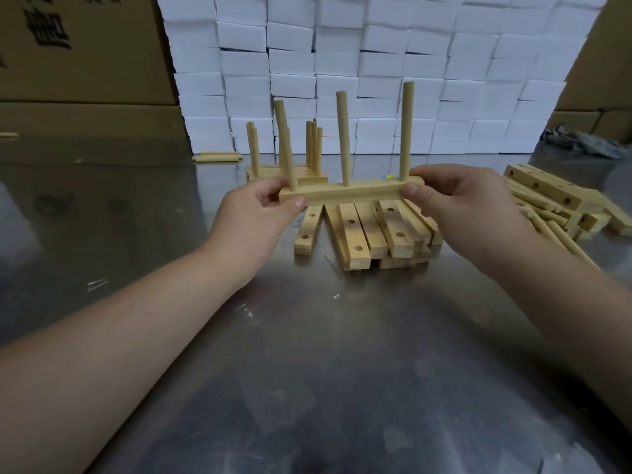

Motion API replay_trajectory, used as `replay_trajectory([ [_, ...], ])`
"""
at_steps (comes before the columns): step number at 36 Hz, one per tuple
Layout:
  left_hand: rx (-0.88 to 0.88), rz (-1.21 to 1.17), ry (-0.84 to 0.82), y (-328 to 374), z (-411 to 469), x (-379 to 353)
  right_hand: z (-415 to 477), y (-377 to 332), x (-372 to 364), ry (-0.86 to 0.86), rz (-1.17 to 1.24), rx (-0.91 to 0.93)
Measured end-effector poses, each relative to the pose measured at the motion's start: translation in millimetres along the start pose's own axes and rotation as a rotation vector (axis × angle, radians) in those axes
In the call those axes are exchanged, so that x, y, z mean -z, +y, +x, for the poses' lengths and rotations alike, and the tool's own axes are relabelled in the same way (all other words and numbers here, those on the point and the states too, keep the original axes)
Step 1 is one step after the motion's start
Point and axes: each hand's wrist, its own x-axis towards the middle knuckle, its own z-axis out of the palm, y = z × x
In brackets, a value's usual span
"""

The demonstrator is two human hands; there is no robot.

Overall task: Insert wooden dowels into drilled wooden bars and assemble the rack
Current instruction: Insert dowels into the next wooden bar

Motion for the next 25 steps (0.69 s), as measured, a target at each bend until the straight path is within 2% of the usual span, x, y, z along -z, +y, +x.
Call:
replay_trajectory([
  [6, -0.137, 0.368, 0.097, -1, 1, 6, -1, 2, -1, 0.002, -0.050, -0.004],
  [8, -0.136, 0.393, 0.106, 0, 3, 7, -1, 2, -2, 0.000, -0.066, 0.004],
  [13, -0.094, 0.541, -0.001, 4, 9, 13, -2, 1, -4, 0.011, -0.099, 0.028],
  [20, -0.142, 0.721, -0.083, 33, 29, 25, -3, 1, -2, 0.042, -0.069, 0.000],
  [25, -0.131, 0.769, -0.090, 43, 55, 39, -1, 3, -3, 0.108, 0.069, -0.085],
])
